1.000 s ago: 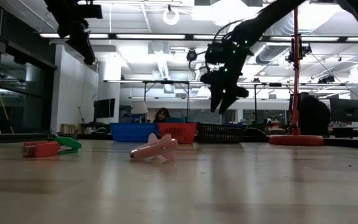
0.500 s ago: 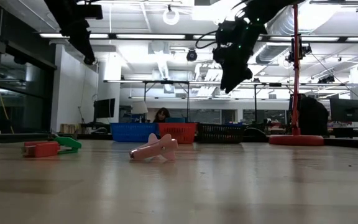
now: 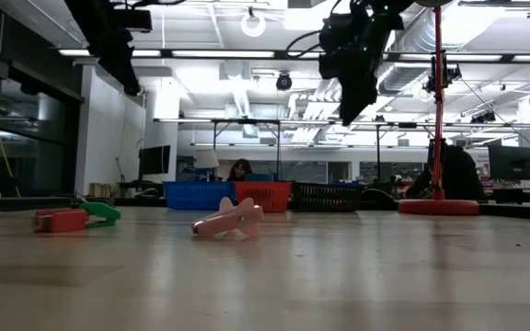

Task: Pick and place Stapler, Stapler remover, tape
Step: Put the gray staple remover into the blue basket

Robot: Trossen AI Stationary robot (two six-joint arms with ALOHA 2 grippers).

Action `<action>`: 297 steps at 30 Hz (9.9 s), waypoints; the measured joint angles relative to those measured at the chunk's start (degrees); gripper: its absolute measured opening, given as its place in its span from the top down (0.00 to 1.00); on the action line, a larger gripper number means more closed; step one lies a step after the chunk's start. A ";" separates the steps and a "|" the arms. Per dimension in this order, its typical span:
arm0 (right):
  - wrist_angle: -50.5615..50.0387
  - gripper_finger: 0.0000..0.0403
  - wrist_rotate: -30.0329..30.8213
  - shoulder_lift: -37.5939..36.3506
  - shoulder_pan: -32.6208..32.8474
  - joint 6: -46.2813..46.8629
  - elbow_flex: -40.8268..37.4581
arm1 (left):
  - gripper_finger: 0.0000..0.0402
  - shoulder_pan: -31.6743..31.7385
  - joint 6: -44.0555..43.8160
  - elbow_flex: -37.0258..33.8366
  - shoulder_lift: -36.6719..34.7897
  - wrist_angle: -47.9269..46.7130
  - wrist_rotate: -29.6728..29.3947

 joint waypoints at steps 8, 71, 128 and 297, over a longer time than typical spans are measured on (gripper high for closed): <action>-10.49 0.55 0.69 -3.72 9.40 1.97 0.00 | 0.52 0.00 3.00 0.00 1.78 -2.17 2.33; 24.73 0.55 -1.49 -9.64 68.60 140.71 -40.04 | 0.52 0.00 10.71 -0.07 2.12 -0.75 14.50; 38.83 0.69 -4.78 -3.14 71.36 137.62 -44.70 | 0.52 0.00 11.13 -0.09 2.10 -0.84 14.28; 85.60 0.59 -36.55 0.87 -1.76 20.40 -6.38 | 0.66 0.07 -9.20 0.61 26.12 83.63 23.46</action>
